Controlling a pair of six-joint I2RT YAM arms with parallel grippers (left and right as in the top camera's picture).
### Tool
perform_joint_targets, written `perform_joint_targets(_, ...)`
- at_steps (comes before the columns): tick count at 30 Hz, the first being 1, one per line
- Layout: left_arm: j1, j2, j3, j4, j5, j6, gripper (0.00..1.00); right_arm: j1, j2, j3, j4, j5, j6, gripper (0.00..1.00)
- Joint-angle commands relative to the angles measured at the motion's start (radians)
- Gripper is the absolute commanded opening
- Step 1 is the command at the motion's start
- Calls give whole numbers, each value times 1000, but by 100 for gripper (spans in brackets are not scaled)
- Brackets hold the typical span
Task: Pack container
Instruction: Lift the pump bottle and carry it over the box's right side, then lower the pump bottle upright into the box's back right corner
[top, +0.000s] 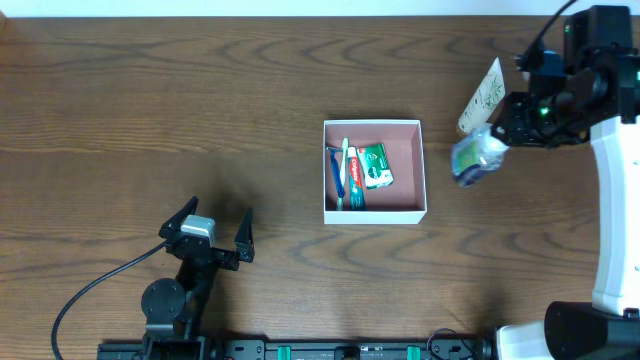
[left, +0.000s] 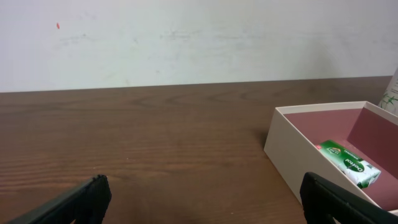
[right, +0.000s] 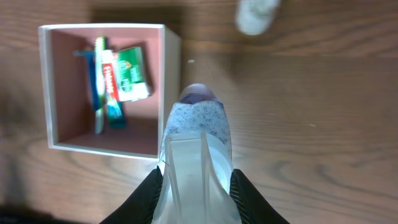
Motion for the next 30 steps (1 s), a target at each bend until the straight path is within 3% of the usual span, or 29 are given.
perform_joint_targets(1,4,-6,-18,-33,6,-5,98,53,-15,29,11,-67,0,15)
perform_joint_targets(17,4,0,-18,-34,7,-5,98,221,0,28,170,-66,158,15)
perform_joint_targets(30,4,1,-18,-34,7,-5,98,309,115,28,195,86,277,16)
